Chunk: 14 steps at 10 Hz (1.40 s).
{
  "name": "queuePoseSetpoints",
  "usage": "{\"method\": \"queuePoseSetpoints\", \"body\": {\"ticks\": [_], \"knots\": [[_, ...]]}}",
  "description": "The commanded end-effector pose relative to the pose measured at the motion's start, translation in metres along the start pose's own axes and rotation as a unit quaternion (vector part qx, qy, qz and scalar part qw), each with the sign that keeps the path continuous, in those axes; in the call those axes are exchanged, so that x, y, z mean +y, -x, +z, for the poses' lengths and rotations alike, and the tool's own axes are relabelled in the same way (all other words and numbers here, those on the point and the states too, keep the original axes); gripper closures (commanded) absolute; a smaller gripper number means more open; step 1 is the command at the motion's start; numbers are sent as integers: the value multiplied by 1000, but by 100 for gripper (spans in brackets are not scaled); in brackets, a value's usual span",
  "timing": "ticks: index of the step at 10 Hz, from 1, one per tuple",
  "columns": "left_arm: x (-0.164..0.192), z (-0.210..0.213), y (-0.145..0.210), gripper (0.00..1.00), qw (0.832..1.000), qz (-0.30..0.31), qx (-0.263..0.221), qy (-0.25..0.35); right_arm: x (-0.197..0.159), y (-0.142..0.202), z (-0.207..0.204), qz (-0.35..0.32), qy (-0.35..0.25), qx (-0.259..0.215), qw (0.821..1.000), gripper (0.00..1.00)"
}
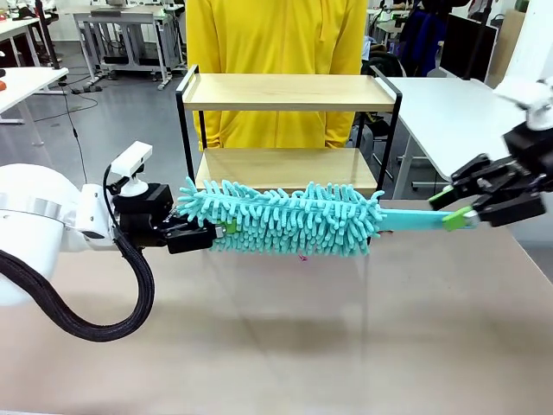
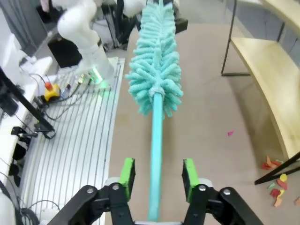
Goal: Clean the shelf.
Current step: Hand the Duster back to the human.
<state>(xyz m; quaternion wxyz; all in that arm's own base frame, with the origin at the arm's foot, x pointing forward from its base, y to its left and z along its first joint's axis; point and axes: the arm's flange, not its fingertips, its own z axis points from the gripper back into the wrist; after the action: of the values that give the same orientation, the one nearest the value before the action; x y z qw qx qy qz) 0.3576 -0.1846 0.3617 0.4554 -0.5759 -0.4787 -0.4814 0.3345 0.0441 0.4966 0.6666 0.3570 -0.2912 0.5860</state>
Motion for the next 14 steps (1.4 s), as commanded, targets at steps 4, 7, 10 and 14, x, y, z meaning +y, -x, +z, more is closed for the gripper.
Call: {"method": "queuePoseSetpoints", "body": {"ticks": [4, 7, 10, 14], "knots": [[-1, -1, -4, 100, 1000, -9, -1, 2, -4, 43, 100, -106, 68, -111, 986, 0], [-1, -1, -4, 100, 1000, -9, -1, 2, -12, 65, 122, -139, 72, -159, 975, 0], [0, 0, 0, 83, 1000, 0, 1, 0, -5, 74, 125, -135, 81, -133, 979, 0], [-15, 30, -115, 83, 994, -23, -74, -82, -5, 74, 125, -135, 81, -133, 979, 0]]}}
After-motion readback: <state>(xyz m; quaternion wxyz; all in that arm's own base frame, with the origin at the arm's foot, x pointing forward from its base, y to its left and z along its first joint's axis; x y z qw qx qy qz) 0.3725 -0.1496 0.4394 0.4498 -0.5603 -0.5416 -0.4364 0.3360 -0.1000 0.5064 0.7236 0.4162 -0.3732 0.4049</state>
